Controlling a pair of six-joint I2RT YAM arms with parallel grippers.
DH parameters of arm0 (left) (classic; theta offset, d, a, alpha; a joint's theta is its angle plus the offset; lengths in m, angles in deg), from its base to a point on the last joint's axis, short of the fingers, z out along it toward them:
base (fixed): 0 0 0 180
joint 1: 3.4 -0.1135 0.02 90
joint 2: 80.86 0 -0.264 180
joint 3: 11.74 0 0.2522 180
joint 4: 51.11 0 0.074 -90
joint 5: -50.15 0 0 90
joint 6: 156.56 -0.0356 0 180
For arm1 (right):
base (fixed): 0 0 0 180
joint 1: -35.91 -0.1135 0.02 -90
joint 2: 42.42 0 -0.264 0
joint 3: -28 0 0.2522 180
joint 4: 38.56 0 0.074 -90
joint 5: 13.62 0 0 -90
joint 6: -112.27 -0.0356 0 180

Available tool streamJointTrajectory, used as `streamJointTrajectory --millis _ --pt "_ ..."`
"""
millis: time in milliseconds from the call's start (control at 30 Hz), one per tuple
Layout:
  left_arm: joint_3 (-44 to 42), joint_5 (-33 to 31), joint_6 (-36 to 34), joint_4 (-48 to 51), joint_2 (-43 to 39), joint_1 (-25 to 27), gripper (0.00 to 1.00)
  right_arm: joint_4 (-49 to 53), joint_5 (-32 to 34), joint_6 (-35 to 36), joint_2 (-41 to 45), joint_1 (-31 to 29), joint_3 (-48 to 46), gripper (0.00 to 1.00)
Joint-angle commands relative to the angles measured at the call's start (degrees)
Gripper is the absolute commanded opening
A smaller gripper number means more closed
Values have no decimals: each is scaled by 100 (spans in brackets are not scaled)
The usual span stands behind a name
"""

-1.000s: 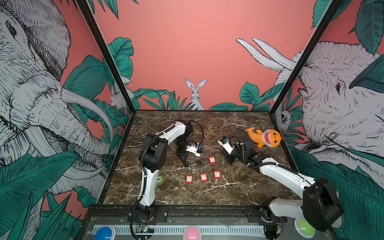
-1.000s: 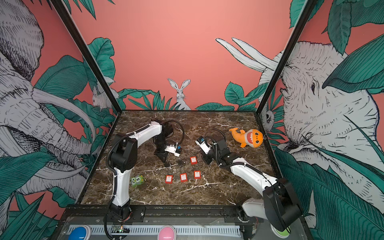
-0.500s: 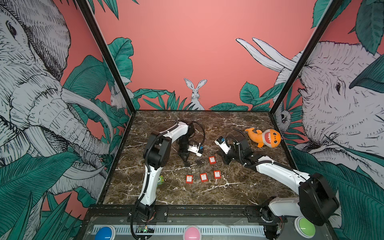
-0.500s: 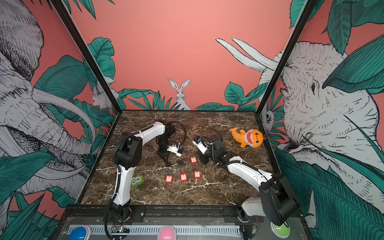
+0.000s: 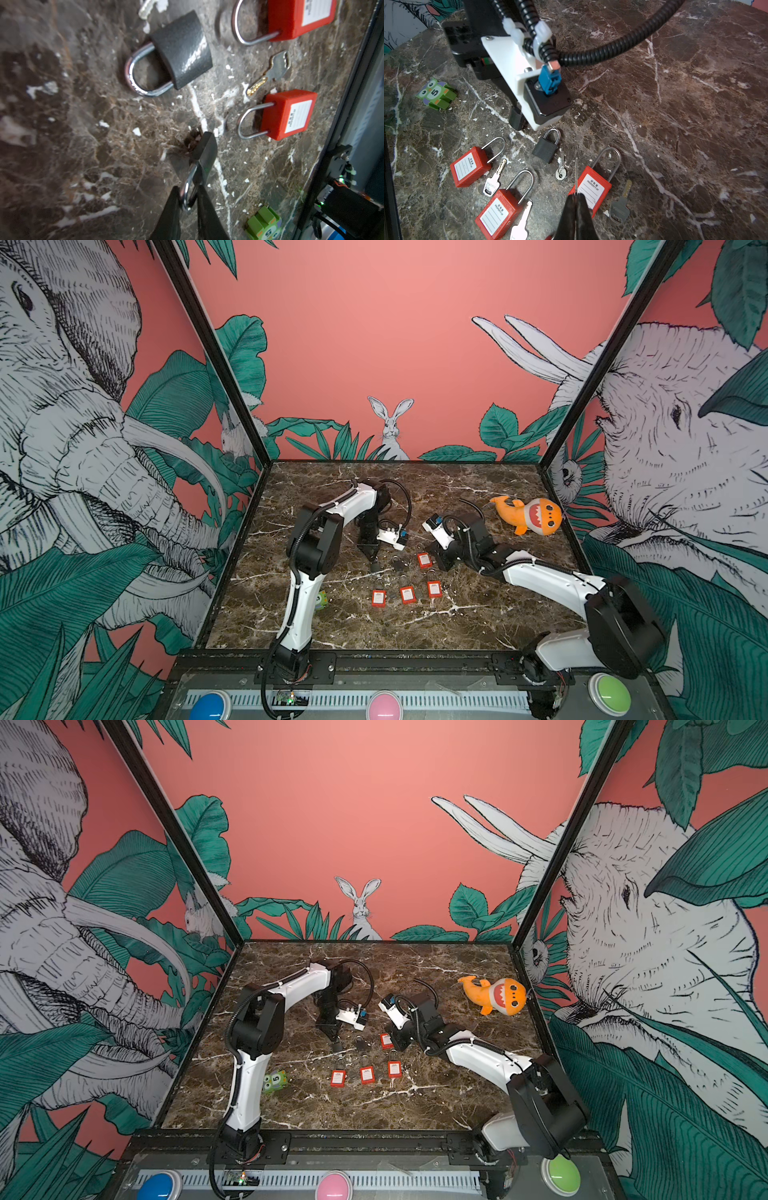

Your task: Lock with the key

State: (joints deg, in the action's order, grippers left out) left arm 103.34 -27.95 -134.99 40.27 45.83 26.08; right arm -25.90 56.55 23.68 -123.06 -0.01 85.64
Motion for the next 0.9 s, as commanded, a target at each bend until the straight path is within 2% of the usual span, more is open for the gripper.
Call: streamJointTrajectory --millis 0,267,400,467,533,700,800,867 --pt "106 -99 -1 -122 -39 1 23 -242 30 -208 -60 -94 182 0" --pt "91 12 171 -340 -487 -51 43 169 45 -513 5 -403 127 3" --pt "-52 52 479 -702 -927 -170 47 485 89 -630 -182 -613 394 3" --pt "-299 313 759 -1117 -1331 -346 48 604 105 -692 -401 -753 609 3" --pt "-599 716 1162 -1621 -1805 -639 48 676 141 -742 -691 -894 850 3" --pt "-2151 1013 2512 -3880 -3308 -1297 50 1018 180 -789 -1582 -1107 1654 3" --pt "-3210 1077 3423 -5332 -4196 -1573 56 1466 322 -774 -2082 -1210 2210 3" --pt "-3713 1108 3911 -5968 -4608 -1703 60 1751 395 -795 -2383 -1271 2546 2"
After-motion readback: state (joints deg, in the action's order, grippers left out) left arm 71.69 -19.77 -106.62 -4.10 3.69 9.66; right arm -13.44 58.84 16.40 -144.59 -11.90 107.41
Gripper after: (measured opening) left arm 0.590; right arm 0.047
